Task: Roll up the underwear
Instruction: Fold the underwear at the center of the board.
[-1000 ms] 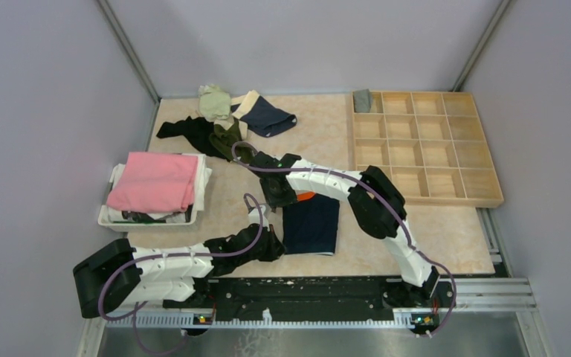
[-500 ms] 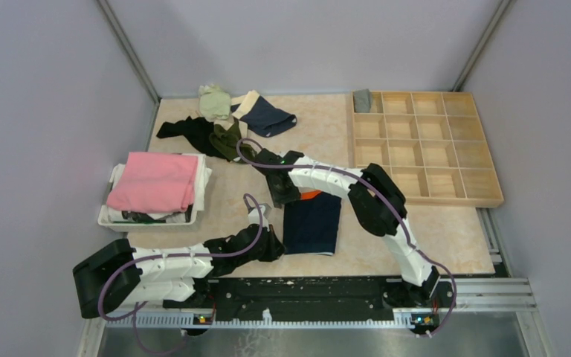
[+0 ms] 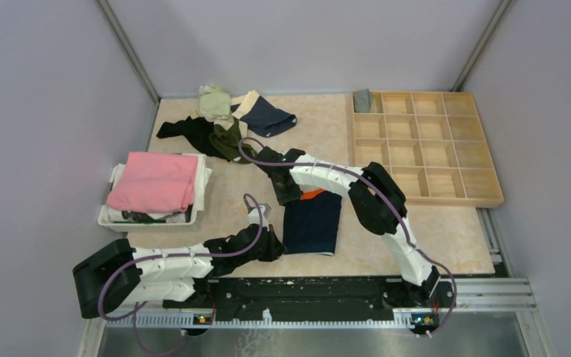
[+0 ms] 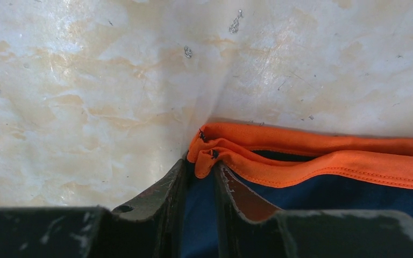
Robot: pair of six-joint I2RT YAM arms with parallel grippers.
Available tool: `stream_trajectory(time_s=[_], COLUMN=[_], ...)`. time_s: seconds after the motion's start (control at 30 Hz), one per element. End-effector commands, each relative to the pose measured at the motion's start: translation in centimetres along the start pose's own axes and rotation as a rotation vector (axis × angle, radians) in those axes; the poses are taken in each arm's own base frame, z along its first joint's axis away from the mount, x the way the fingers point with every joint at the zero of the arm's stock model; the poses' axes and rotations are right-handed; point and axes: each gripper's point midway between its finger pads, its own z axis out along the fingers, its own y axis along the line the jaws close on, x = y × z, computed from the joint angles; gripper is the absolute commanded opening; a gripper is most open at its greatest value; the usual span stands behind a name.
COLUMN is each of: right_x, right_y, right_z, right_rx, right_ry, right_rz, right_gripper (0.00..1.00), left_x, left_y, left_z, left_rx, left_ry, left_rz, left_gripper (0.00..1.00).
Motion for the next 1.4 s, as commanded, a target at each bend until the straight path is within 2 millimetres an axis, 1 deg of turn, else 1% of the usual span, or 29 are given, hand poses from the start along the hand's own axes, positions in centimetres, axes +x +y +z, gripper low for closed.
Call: stream_trajectory(time_s=[0.0,0.17,0.27,0.3,0.33,0.43,0.5,0.63,0.7,0.8,0.9,0.93,1.0,1.1,1.17,1.37], right_x=[0.2,-0.2,-0.8,-1.3,-1.4,-3.1,-4.4,-7.0,-7.7,-8.5,-8.7,-9.0,-8.9,-8.2,-7.5,-5.1], right_y=[-2.9,-2.9,-2.2,-1.8,-1.5,-0.2,0.4,0.2,-0.1,-0.5,-0.8,-1.0,-1.6,-2.9,-3.9,-6.3], right_z=[2.9,3.1,2.7,2.3,2.2,0.5,-1.1,-4.8,-6.2,-8.0,-9.3,-10.1,-10.8,-11.3,-11.2,-9.3], right_rx=[0.109,0.101,0.053,0.025,0.004,-0.121,-0.203,-0.263,-0.291,-0.345,-0.4,-0.421,-0.444,-0.454,-0.444,-0.408], right_ry=[0.033,0.021,-0.002,-0.018,-0.022,-0.079,-0.131,-0.257,-0.304,-0.357,-0.394,-0.417,-0.439,-0.463,-0.464,-0.435], right_rz=[-0.005,0.005,0.022,0.033,0.042,0.101,0.146,0.21,0.238,0.279,0.317,0.33,0.357,0.394,0.409,0.444], right_gripper=[0.22,0.12,0.04,0.01,0.0,0.0,0.0,0.0,0.0,0.0,0.0,0.0,0.0,0.0,0.0,0.0], left_x=[1.0,1.0,0.7,0.5,0.2,-1.0,-2.0,-4.1,-5.0,-6.2,-7.0,-7.1,-7.5,-7.8,-7.9,-7.8], left_y=[0.8,0.9,0.9,0.9,0.8,0.5,0.2,0.4,0.5,0.1,-0.4,-0.5,-0.6,-0.2,-0.2,-0.9], left_z=[0.0,0.1,0.1,0.1,0.1,-0.2,-0.5,-1.5,-1.9,-2.4,-2.7,-2.7,-2.7,-2.7,-2.6,-1.6], left_rx=[-0.015,-0.025,-0.035,-0.042,-0.049,-0.074,-0.094,-0.164,-0.198,-0.22,-0.23,-0.235,-0.255,-0.303,-0.314,-0.312], left_ry=[0.034,0.04,0.034,0.028,0.022,-0.006,-0.024,-0.067,-0.085,-0.099,-0.094,-0.088,-0.079,-0.061,-0.046,-0.008], left_rz=[0.033,0.046,0.058,0.064,0.072,0.114,0.15,0.229,0.267,0.326,0.386,0.407,0.442,0.489,0.516,0.556], left_gripper=[0.0,0.0,0.0,0.0,0.0,0.0,0.0,0.0,0.0,0.0,0.0,0.0,0.0,0.0,0.0,0.0])
